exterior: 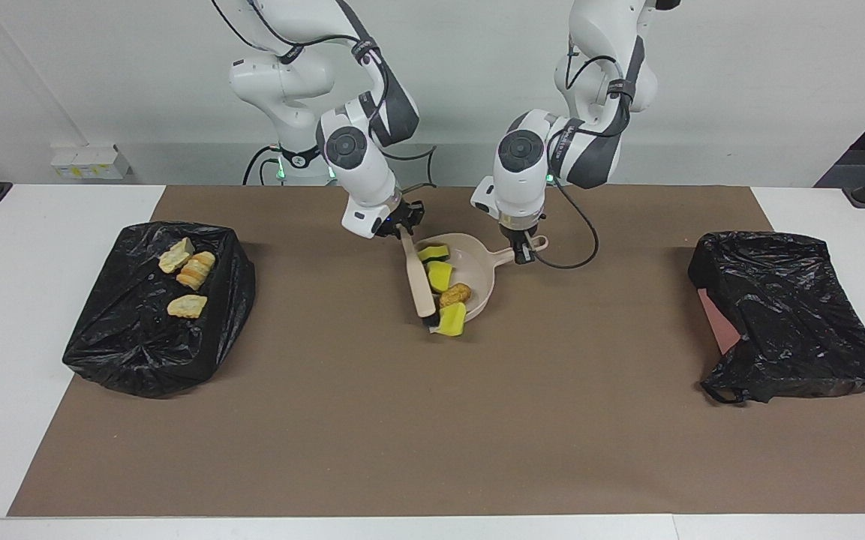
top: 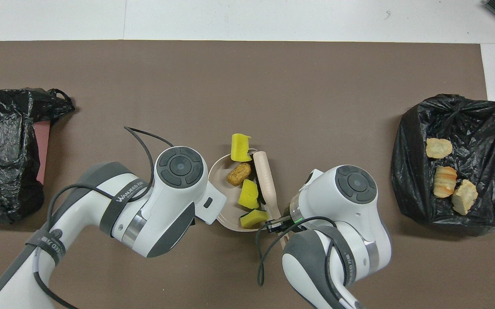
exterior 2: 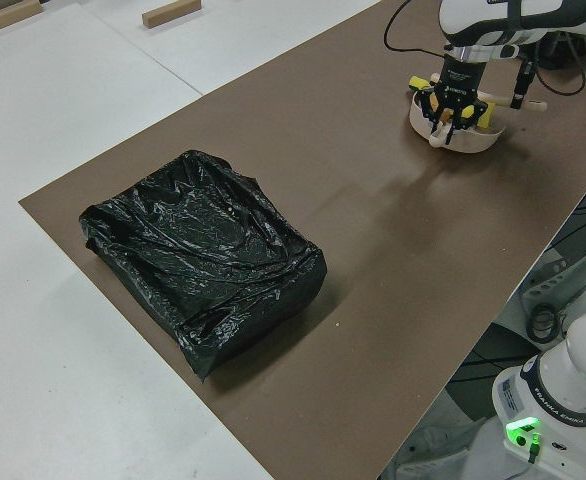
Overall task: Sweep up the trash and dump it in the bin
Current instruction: 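Sweep the yellow sponges and bread into the dustpan with the right gripper's brush, then carry the dustpan to the other bin and tip it with the left gripper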
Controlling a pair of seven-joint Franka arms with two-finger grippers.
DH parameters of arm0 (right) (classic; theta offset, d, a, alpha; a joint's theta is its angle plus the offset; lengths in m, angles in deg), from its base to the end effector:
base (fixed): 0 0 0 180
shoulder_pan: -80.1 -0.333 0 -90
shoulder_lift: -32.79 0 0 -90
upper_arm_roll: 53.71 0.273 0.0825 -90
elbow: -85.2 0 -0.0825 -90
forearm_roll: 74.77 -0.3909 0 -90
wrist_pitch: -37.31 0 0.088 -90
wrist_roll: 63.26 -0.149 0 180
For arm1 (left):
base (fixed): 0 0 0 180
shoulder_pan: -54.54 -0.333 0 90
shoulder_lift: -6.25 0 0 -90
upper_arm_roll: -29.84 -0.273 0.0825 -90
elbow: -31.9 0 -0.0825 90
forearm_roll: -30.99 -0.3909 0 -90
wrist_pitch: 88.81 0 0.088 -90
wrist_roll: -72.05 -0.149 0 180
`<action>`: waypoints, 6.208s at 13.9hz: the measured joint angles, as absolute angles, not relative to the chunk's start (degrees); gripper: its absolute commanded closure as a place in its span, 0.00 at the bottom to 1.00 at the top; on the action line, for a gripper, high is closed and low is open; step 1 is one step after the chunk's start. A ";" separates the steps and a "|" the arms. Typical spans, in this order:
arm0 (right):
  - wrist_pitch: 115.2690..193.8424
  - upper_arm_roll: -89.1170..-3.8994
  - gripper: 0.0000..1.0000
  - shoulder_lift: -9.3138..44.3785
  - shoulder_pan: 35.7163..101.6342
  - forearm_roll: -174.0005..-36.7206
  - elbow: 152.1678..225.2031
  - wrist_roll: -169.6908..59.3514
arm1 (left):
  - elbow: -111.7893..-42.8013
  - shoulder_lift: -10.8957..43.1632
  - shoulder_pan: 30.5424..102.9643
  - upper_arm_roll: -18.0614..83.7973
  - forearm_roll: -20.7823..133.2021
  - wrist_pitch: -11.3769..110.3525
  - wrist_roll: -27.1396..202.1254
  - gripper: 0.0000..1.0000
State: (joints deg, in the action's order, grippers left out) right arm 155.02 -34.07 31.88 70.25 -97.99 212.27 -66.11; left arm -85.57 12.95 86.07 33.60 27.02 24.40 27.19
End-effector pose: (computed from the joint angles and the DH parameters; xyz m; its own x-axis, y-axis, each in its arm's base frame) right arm 0.4264 0.2827 0.2733 0.9370 0.2684 -0.2235 0.1942 -0.9323 -0.3052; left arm 0.4462 -0.3073 0.2805 0.1273 -0.9772 -0.1700 -0.9844 -0.1455 0.0991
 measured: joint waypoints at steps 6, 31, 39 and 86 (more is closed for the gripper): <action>145.31 -35.15 1.00 35.47 73.30 -91.96 207.27 -67.88 | -89.61 12.81 85.63 33.42 26.95 35.54 27.06 1.00; 146.09 -34.54 1.00 16.56 67.77 -73.14 192.63 -71.14 | -86.21 11.56 72.24 29.47 18.59 26.85 22.25 1.00; 147.68 -34.12 1.00 16.48 61.89 -87.30 192.27 -78.23 | -89.54 12.67 78.20 30.44 18.51 33.41 28.87 1.00; 160.54 -36.60 0.00 32.70 69.41 -69.76 201.46 -101.25 | -50.37 23.10 34.82 29.06 -8.79 23.71 -24.45 1.00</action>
State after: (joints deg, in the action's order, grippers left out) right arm 160.54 -36.60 32.70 69.41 -69.76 201.46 -101.25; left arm -50.37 23.10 34.82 29.06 -8.79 23.71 -24.45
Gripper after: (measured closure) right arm 0.000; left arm 0.687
